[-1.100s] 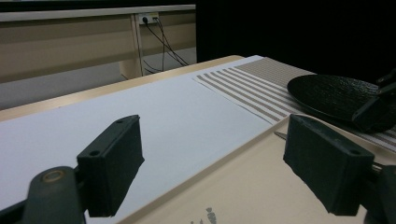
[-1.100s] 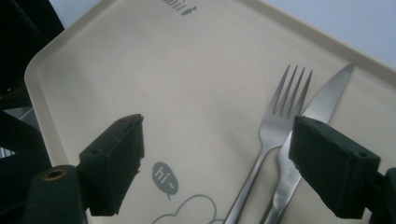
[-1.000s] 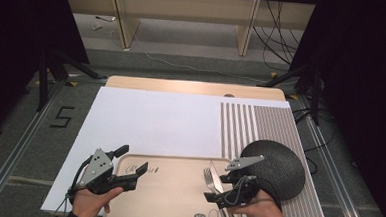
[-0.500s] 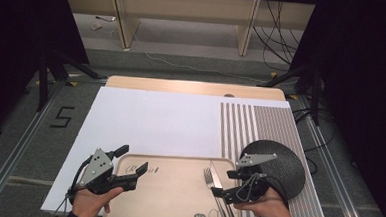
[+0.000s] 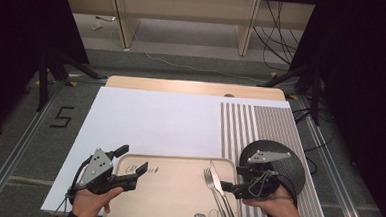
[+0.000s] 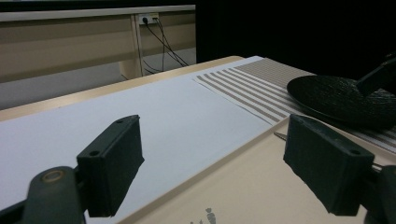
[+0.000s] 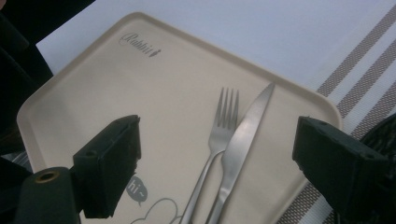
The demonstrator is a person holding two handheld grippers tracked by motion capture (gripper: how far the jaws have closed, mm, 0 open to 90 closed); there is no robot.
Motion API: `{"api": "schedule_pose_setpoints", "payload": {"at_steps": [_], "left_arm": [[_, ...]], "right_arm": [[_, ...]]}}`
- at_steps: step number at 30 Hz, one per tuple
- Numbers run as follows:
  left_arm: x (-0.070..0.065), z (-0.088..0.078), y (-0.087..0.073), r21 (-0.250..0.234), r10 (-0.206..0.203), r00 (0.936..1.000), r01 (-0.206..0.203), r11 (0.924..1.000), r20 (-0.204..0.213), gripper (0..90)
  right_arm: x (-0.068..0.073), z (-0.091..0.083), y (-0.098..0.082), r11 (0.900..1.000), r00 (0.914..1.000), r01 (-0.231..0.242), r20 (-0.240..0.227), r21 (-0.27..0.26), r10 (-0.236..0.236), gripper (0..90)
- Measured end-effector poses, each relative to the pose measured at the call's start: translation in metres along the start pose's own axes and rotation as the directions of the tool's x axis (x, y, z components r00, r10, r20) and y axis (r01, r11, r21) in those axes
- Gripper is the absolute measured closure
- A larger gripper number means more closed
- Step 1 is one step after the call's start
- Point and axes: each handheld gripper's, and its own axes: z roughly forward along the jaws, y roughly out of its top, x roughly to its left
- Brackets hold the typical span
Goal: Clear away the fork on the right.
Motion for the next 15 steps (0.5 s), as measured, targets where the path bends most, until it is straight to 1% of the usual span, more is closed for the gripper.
{"api": "schedule_pose_setpoints", "payload": {"at_steps": [9,15], "left_arm": [[0.000,0.000,0.000,0.000,0.000,1.0000,0.000,1.0000,0.000,18.7],[0.000,0.000,0.000,-0.001,-0.001,1.0000,0.001,1.0000,0.000,18.6]], "right_arm": [[-0.007,-0.012,-0.002,1.000,0.9995,-0.012,0.030,-0.027,0.013,16.4],[-0.012,-0.019,-0.004,0.998,0.9984,-0.036,0.042,-0.043,0.038,16.4]]}}
